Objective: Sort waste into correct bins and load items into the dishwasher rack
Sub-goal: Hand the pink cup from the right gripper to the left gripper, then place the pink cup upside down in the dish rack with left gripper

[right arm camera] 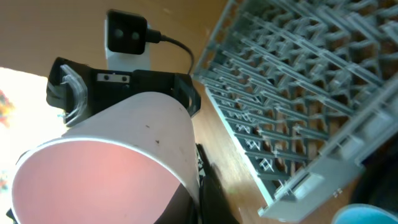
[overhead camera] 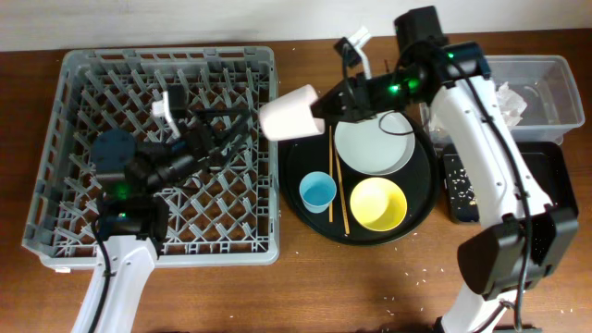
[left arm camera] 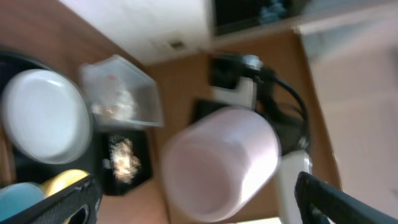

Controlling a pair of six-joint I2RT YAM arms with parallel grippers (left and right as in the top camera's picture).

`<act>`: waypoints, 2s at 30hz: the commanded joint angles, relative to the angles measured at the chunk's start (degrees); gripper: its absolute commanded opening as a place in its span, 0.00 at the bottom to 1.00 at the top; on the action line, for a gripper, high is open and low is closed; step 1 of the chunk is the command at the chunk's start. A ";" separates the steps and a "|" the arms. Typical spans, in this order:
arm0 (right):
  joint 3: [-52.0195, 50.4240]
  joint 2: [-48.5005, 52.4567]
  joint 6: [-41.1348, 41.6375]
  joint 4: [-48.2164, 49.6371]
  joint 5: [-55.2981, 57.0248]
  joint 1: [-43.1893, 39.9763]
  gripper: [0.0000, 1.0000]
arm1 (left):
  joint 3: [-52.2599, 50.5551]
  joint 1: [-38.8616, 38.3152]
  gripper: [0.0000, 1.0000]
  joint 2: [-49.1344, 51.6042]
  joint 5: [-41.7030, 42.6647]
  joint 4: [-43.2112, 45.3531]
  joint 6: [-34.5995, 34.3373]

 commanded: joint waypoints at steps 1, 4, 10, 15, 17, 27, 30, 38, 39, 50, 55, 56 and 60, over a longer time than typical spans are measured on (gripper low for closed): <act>-0.35 2.45 1.27 2.54 -2.62 2.99 0.04 | 1.09 -1.01 0.99 0.15 8.04 3.89 -6.23; -0.35 3.41 2.51 6.54 -4.42 5.64 0.04 | 1.09 -1.01 0.99 0.17 8.98 2.47 -5.88; -0.35 3.41 5.40 10.19 -5.16 6.38 0.04 | 1.07 -1.01 0.99 0.28 7.34 -7.76 0.50; -0.39 3.43 5.16 8.90 -1.25 9.33 0.04 | 1.09 -0.98 0.98 0.26 6.47 -5.33 0.02; -0.39 3.56 5.20 8.87 0.55 10.82 0.04 | 1.09 -0.94 0.98 0.26 6.12 -5.33 0.02; -0.39 4.17 5.42 9.20 7.04 10.86 0.48 | 1.09 -0.96 0.64 0.26 6.29 -4.61 2.43; -0.39 4.15 8.20 7.91 20.09 8.31 0.72 | 1.09 -0.70 0.53 0.26 5.66 -2.16 9.38; 1.38 4.04 6.86 -1.84 43.56 -5.07 0.73 | 12.31 -1.95 0.51 0.22 -20.57 -51.95 45.05; 1.53 4.04 6.43 -2.64 44.70 -5.44 0.73 | 16.17 -3.34 0.51 0.22 -26.97 -59.04 48.65; 1.55 4.04 6.47 -6.64 51.89 -5.42 0.73 | 25.90 -27.19 0.52 15.96 -69.37 -82.58 53.07; 1.55 4.04 6.45 -6.86 51.93 -5.42 0.73 | 25.90 -27.56 0.51 24.15 -70.66 -83.71 53.00; 1.55 4.04 6.45 -6.86 51.93 -5.42 0.73 | 25.90 -27.58 0.52 24.35 -70.64 -84.11 53.00; 1.55 4.04 6.45 -6.86 51.91 -5.42 0.73 | 25.64 -27.58 0.83 24.68 -70.64 -84.00 53.00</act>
